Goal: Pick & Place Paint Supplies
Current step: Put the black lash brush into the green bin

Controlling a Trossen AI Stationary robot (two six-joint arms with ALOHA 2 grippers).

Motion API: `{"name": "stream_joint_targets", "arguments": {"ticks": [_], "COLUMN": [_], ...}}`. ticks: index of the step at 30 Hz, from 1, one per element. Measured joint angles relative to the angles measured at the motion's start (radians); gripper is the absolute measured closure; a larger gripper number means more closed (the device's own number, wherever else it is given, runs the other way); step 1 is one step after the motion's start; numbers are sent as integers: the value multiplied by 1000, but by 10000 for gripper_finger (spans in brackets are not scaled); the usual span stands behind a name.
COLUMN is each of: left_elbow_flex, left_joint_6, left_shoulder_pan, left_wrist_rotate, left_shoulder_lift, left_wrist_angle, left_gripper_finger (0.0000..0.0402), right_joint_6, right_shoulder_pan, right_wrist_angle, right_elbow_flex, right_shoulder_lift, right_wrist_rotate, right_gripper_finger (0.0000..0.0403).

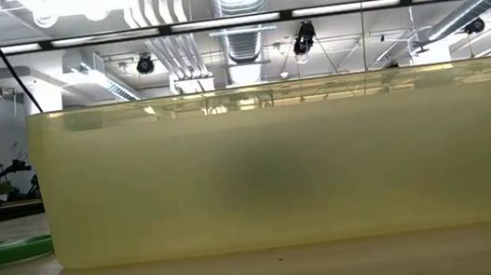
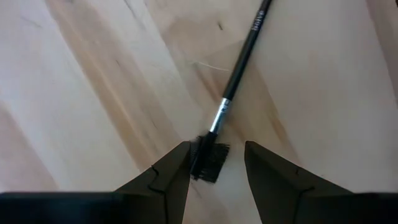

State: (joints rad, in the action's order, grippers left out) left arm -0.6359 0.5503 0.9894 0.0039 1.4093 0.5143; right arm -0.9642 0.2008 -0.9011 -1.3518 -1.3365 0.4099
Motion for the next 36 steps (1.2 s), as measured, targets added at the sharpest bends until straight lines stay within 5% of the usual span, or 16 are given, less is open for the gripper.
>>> {"name": "stream_joint_targets", "arguments": {"ticks": [12, 24, 36], "left_elbow_flex": [47, 51, 65], "left_joint_6": [12, 35, 59], "left_shoulder_pan": [10, 9, 7], "left_wrist_rotate": [-12, -38, -21], "left_shoulder_lift": [38, 33, -44], "left_wrist_angle": [-46, -72, -65], "left_gripper_finger": [244, 387, 400], "right_joint_6": [-5, -1, -1], "right_shoulder_pan": [0, 0, 0], "right_wrist_angle": [-1, -2, -1], "right_elbow_flex": [0, 0, 0], "right_shoulder_lift": [0, 0, 0], "right_wrist_rotate": [0, 0, 0], "right_gripper_finger": [190, 190, 190]}}
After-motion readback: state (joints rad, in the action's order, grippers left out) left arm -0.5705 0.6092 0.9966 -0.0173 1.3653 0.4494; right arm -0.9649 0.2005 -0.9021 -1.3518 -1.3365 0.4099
